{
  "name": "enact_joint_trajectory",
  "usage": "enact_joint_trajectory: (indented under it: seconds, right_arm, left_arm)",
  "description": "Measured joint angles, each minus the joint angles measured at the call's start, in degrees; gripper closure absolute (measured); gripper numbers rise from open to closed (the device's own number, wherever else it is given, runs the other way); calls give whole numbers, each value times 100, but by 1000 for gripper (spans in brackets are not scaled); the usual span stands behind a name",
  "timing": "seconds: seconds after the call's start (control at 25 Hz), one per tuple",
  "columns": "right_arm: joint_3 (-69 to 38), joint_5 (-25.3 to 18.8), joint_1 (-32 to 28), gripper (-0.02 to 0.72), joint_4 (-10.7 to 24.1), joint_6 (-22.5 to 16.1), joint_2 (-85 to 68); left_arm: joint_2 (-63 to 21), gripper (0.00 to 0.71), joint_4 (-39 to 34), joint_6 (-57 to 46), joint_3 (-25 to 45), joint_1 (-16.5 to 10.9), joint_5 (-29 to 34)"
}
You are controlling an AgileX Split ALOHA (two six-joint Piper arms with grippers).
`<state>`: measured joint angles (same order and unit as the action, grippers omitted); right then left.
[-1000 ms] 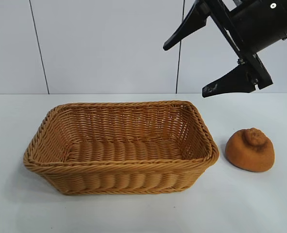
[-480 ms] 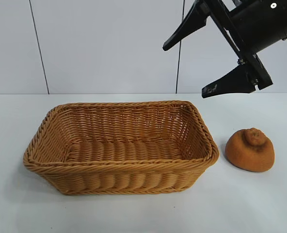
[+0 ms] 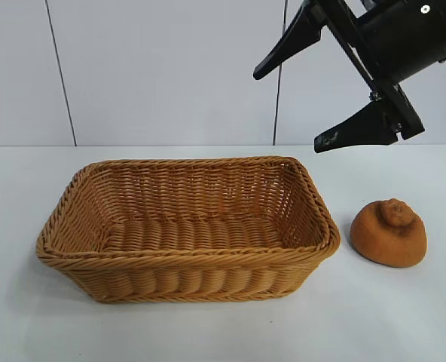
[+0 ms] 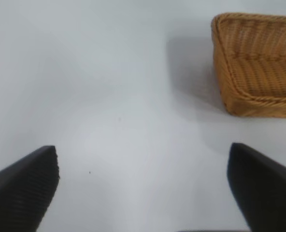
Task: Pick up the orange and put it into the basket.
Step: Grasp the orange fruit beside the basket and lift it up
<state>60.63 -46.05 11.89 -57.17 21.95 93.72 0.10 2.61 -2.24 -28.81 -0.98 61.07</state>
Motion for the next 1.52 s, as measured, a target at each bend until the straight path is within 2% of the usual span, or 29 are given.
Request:
enact_joint_trajectory:
  seconds: [0.08, 0.2, 0.28, 0.44, 0.52, 0.56, 0.6, 0.68, 1.0, 1.32, 1.52]
  right_arm:
    - [20, -39, 0, 20, 212, -53, 0]
    - [222, -207, 0, 20, 944, -395, 0]
    - [455, -376, 0, 20, 1655, -781, 0]
    - [927, -773, 0, 20, 3420, -1853, 0]
    - [1038, -915, 0, 20, 4251, -2236, 0]
    - [1050, -948, 0, 20, 4544, -2399, 0]
    - [1050, -962, -33, 20, 4691, -2471, 0]
    - [1050, -990, -147, 20, 4795, -2538, 26]
    - [1069, -953, -618, 20, 4661, -2392, 667]
    - [1076, -145, -618, 20, 4645, -2431, 1664]
    - [1076, 188, -618, 20, 4651, -2545, 2225]
  left_arm:
    - [-33, 37, 13, 0, 0, 0, 2]
    - [-34, 37, 18, 0, 0, 0, -15]
    - [-34, 37, 18, 0, 0, 0, -21]
    - [-34, 37, 18, 0, 0, 0, -21]
    - [-34, 37, 18, 0, 0, 0, -21]
    - [-34, 37, 18, 0, 0, 0, -21]
    - [-34, 37, 18, 0, 0, 0, -21]
    - [-34, 37, 18, 0, 0, 0, -21]
    - [-34, 37, 18, 0, 0, 0, -21]
    - [-34, 37, 18, 0, 0, 0, -21]
    - [-34, 37, 18, 0, 0, 0, -27]
